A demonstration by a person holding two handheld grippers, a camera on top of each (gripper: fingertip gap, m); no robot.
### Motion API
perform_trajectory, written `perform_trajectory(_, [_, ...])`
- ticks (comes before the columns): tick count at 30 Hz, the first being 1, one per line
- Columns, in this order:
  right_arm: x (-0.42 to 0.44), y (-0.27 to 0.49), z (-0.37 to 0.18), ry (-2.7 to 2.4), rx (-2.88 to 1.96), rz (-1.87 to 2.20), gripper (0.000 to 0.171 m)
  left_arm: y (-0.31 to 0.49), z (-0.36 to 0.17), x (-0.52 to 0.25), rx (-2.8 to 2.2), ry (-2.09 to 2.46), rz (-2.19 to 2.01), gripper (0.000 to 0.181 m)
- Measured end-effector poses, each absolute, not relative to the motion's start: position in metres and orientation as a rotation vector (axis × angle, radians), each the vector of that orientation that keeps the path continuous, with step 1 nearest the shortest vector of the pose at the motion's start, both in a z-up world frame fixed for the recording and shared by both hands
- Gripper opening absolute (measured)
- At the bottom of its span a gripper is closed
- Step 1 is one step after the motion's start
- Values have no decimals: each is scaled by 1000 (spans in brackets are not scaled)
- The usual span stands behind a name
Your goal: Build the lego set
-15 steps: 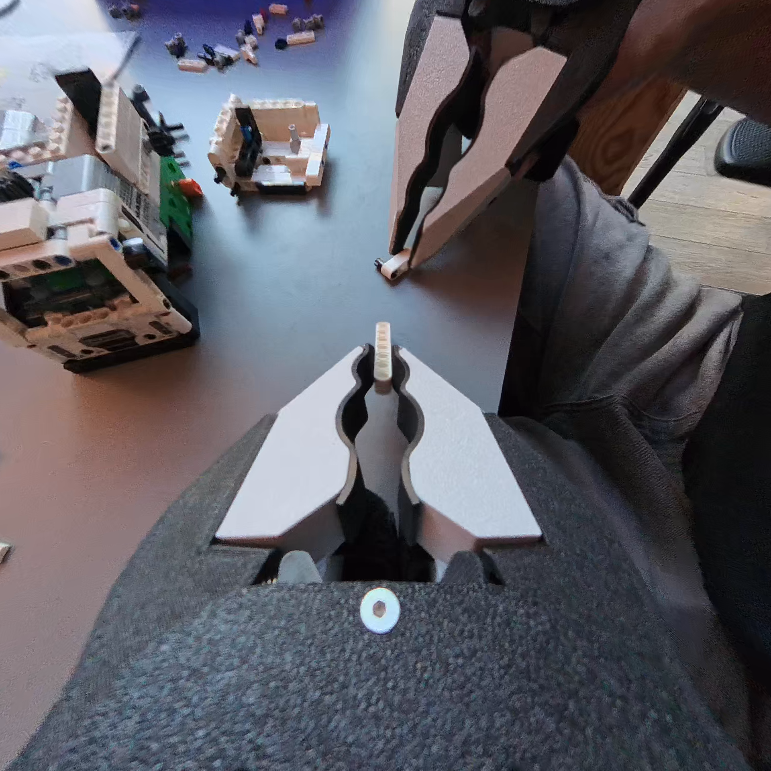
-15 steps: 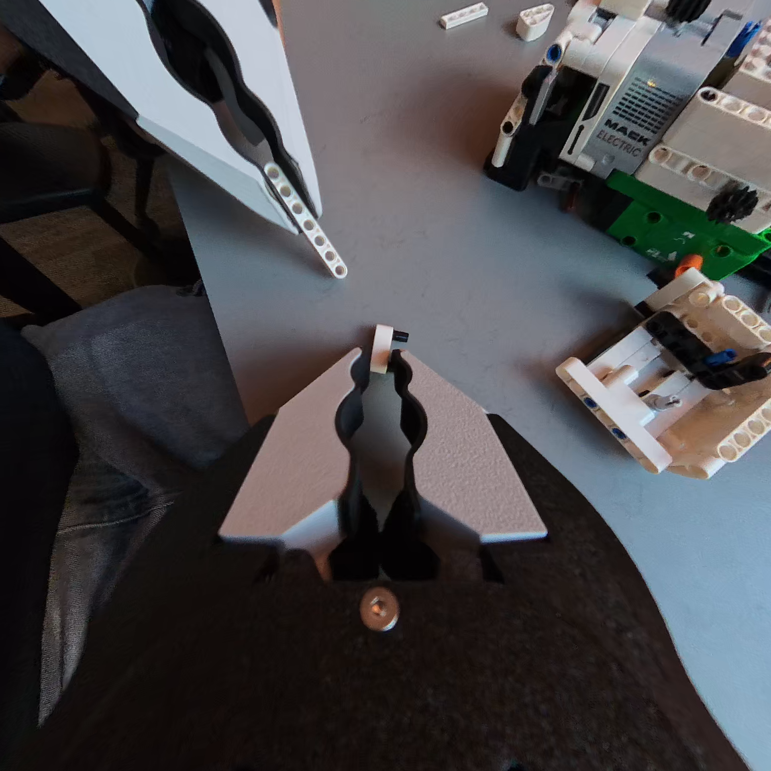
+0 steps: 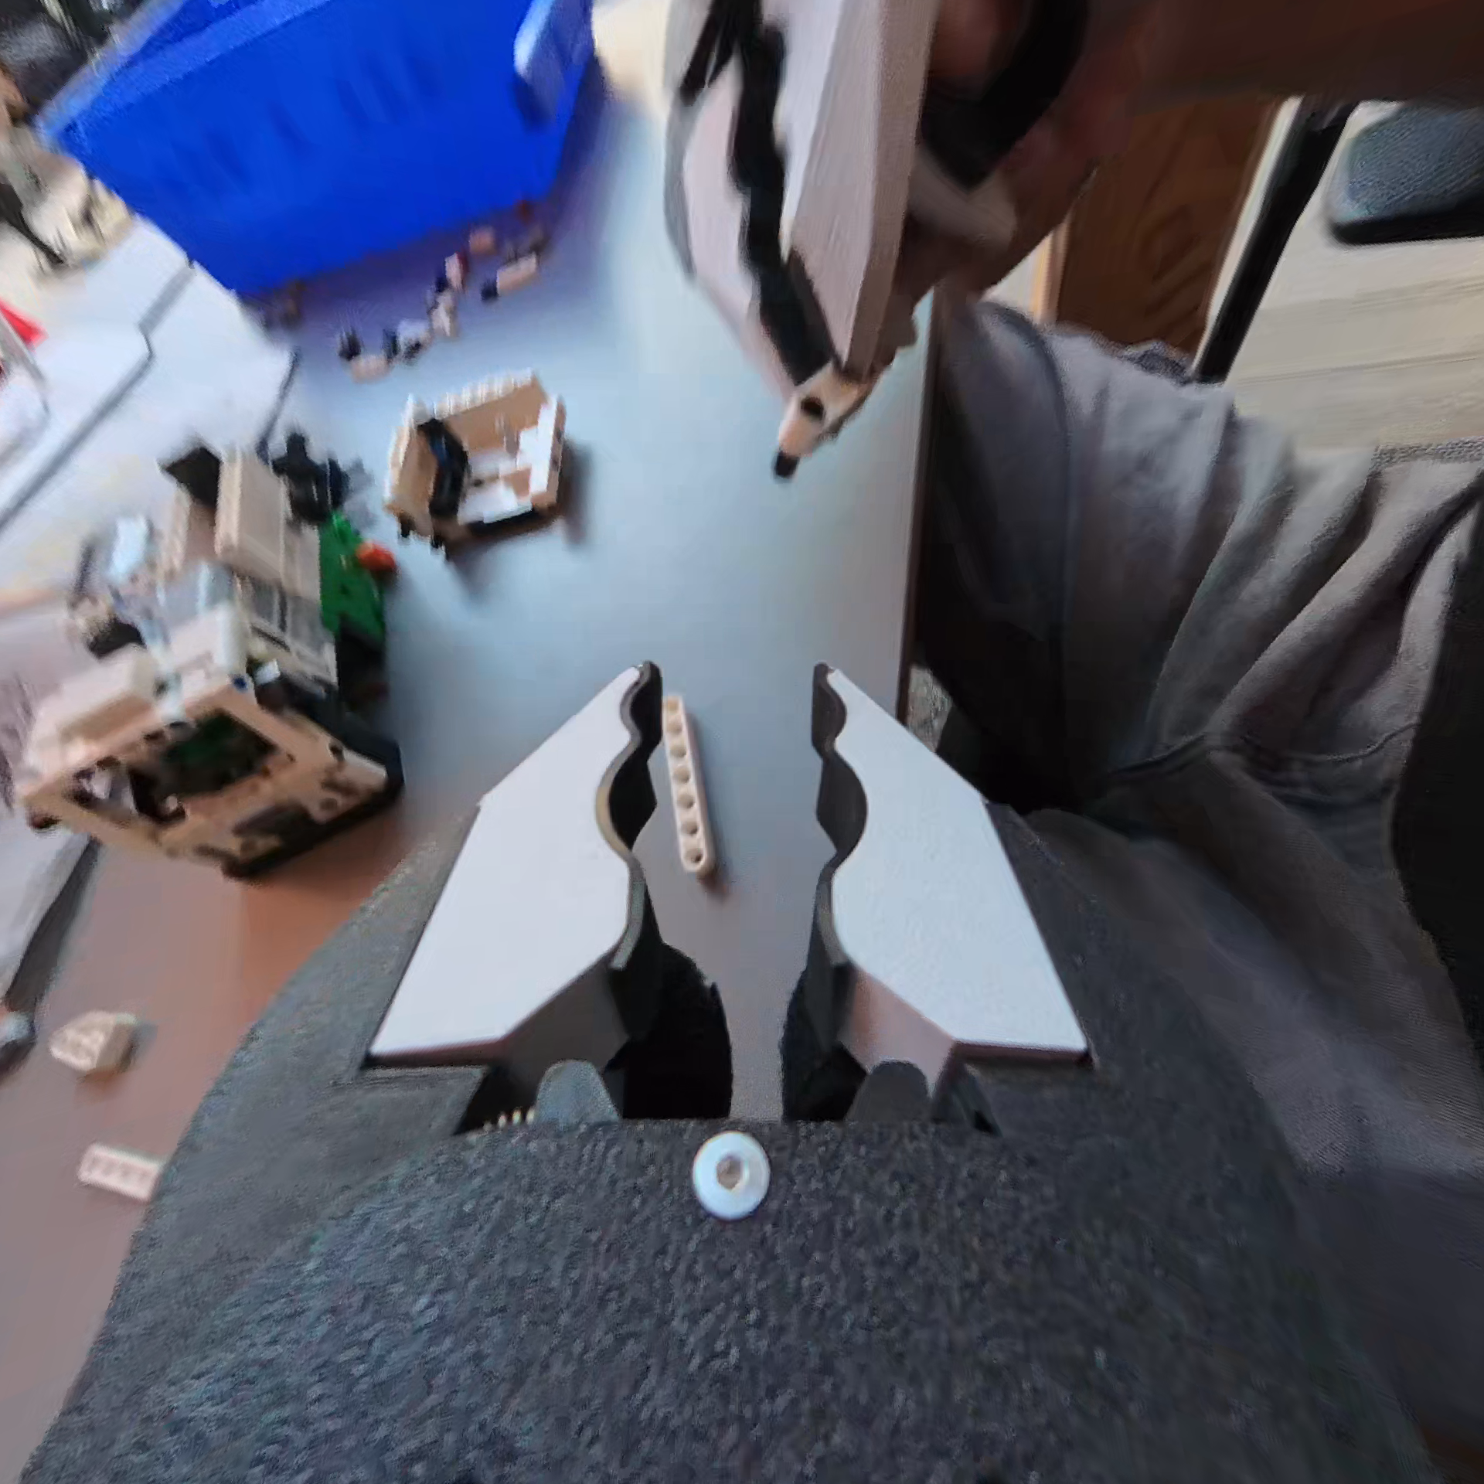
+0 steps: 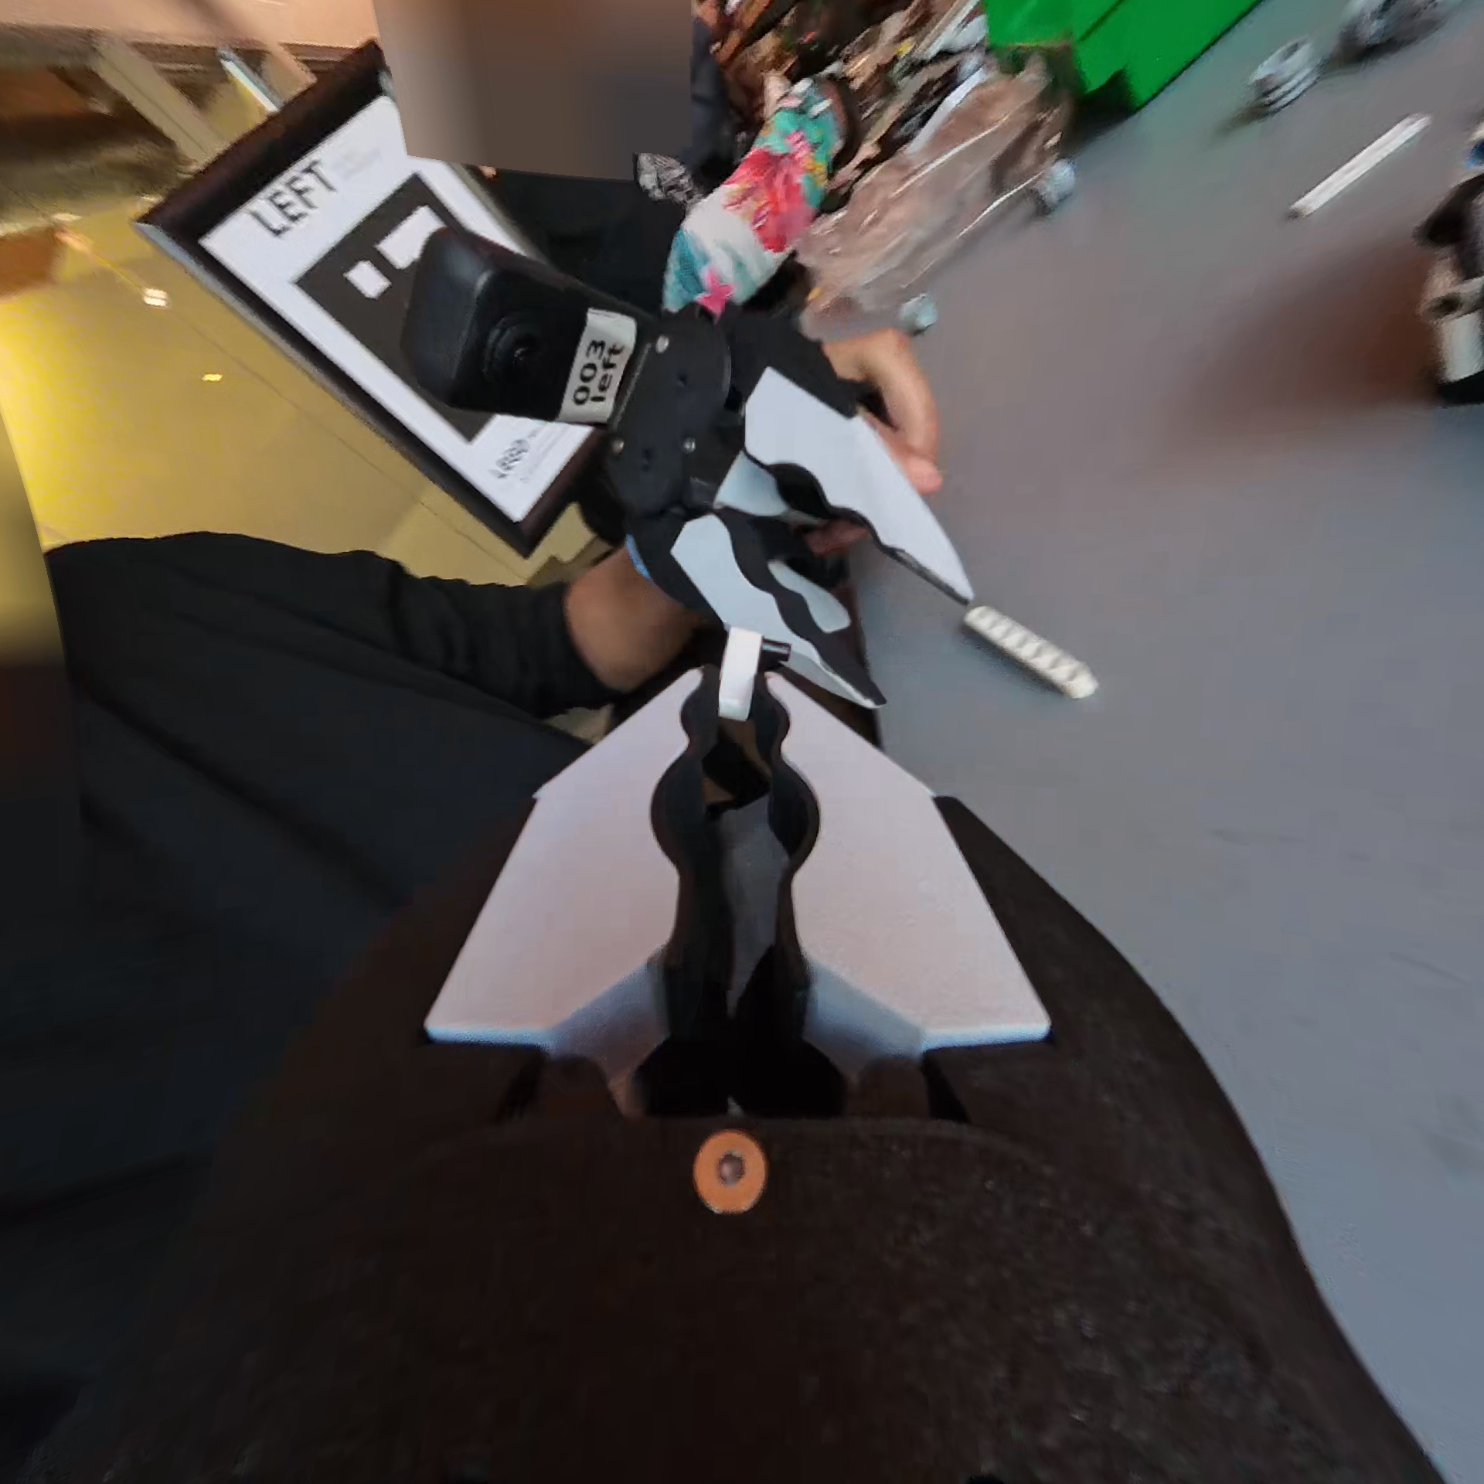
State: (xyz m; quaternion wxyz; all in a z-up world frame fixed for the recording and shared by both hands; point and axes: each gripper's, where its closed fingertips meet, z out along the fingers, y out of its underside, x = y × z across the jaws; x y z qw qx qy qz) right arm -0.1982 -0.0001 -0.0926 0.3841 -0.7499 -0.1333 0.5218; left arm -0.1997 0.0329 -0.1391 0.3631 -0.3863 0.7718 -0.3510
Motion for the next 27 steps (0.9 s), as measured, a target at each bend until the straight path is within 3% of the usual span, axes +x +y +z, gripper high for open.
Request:
perform_trajectory(9, [-221,-15,-84,-386,-1826,1613,8,-16,-85,-215,-727,1884,-1200,10])
perform_trajectory(27, [-218,-15,-82,-355,-1752,1677,8,-12,-93,-213,-794,1886,-1306,3])
